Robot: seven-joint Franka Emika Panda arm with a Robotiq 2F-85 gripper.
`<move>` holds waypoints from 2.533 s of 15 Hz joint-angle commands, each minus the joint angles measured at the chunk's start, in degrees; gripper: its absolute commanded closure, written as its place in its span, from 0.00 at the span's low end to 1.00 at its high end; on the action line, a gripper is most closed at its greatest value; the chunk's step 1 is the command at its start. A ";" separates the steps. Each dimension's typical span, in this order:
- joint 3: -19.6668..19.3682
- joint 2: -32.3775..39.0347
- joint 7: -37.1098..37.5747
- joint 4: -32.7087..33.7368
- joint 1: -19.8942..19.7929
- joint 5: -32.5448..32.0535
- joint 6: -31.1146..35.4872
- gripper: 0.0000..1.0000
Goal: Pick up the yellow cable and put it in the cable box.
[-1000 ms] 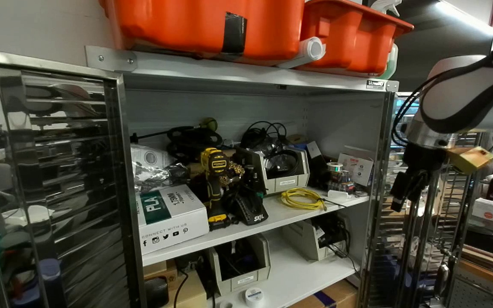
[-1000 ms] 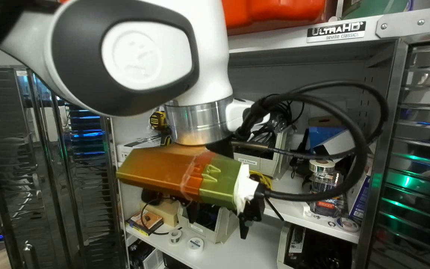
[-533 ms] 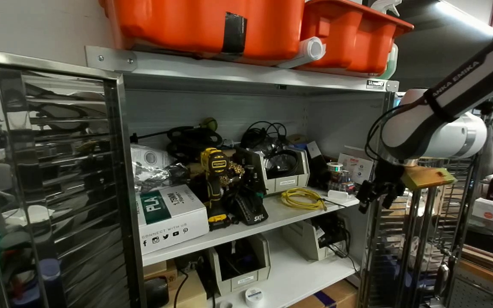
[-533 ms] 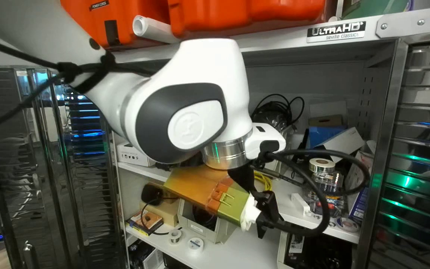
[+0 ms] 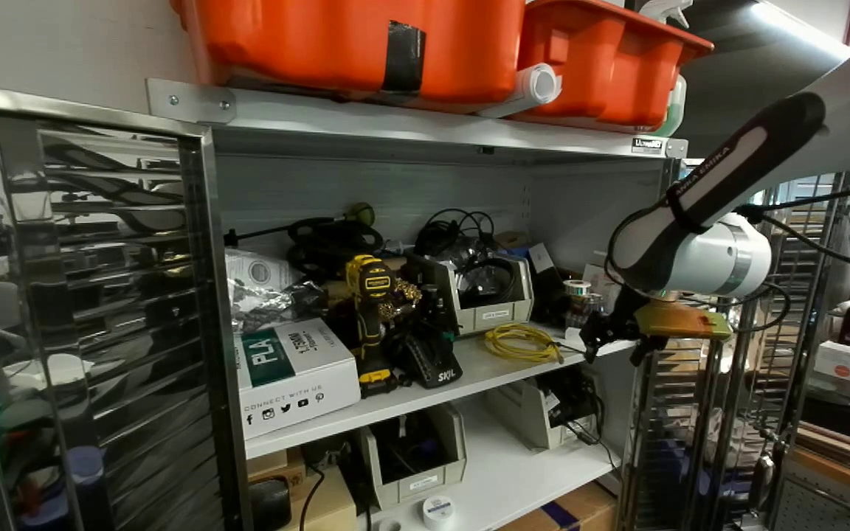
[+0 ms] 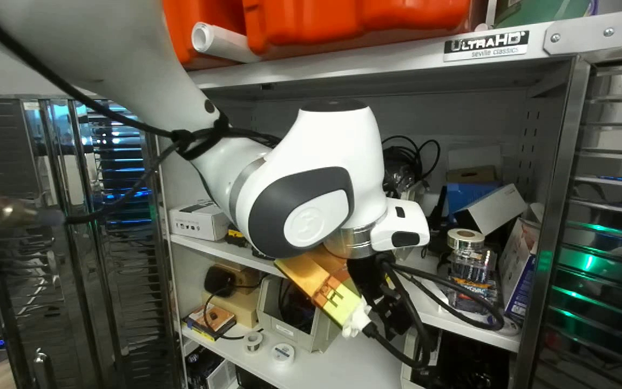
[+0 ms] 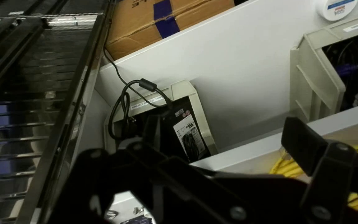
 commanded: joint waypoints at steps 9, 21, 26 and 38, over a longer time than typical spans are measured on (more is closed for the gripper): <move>1.86 8.97 14.83 13.90 1.40 -4.32 0.19 0.00; 0.95 15.32 20.77 19.80 4.39 -8.32 -0.70 0.00; -0.03 15.06 22.16 20.00 5.30 -11.23 -3.45 0.49; -1.37 14.10 25.37 22.82 6.60 -20.88 -16.90 0.87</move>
